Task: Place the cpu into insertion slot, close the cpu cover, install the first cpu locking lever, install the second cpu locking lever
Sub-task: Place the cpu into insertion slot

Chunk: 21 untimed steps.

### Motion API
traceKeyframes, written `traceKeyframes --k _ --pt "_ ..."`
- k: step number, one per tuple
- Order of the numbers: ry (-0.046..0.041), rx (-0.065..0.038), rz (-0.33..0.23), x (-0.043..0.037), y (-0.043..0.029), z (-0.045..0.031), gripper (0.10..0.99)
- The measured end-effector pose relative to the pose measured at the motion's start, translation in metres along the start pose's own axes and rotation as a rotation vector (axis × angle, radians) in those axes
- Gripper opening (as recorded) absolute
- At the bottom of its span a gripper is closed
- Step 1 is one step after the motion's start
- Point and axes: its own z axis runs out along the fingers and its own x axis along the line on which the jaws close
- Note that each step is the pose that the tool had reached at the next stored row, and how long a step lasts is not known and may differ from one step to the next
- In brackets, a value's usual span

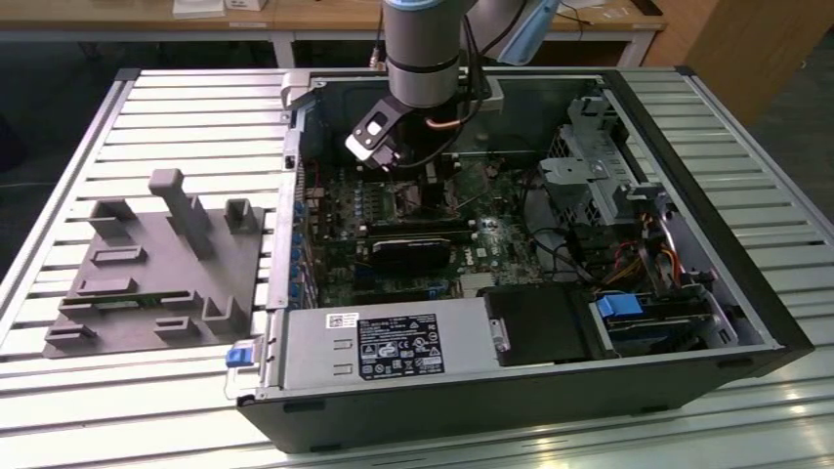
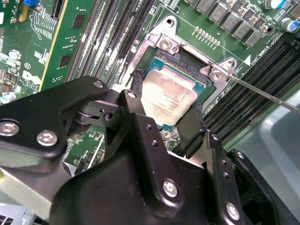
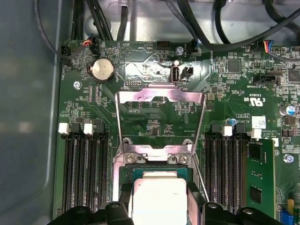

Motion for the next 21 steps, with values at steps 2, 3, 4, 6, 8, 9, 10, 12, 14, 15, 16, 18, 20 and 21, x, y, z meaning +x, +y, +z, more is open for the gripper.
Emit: traceKeyframes --k 2,3,4,6,8,9,10,12,14,15,16,18,20,21 --pt "0.0001 0.000 0.000 0.0002 -0.0004 0.0008 0.541" --pt "0.0000 0.000 0.000 0.0003 -0.0006 0.0011 0.541" --pt "-0.0001 0.000 0.000 0.0005 -0.0008 0.0014 0.541" --pt "-0.0001 0.000 0.000 0.0010 -0.0011 0.0019 0.541" --pt "0.0001 0.000 0.000 0.0014 -0.0012 0.0023 0.541" --pt "0.0000 0.000 0.000 0.0013 -0.0012 0.0022 0.541" --pt "0.0000 0.000 0.000 0.0013 -0.0012 0.0022 0.541" --pt "-0.0001 0.000 0.000 0.0014 -0.0012 0.0022 0.541" --pt "0.0000 0.000 0.000 0.0015 -0.0011 0.0026 0.541" --pt "0.0000 0.000 0.000 0.0015 -0.0012 0.0027 0.541" --pt "-0.0001 0.000 0.000 0.0015 -0.0012 0.0027 0.541" --pt "-0.0001 0.000 0.000 0.0015 -0.0012 0.0027 0.541" --pt "0.0000 0.000 0.000 0.0015 -0.0012 0.0028 0.541" --pt "-0.0001 0.000 0.000 0.0015 -0.0012 0.0029 0.553"
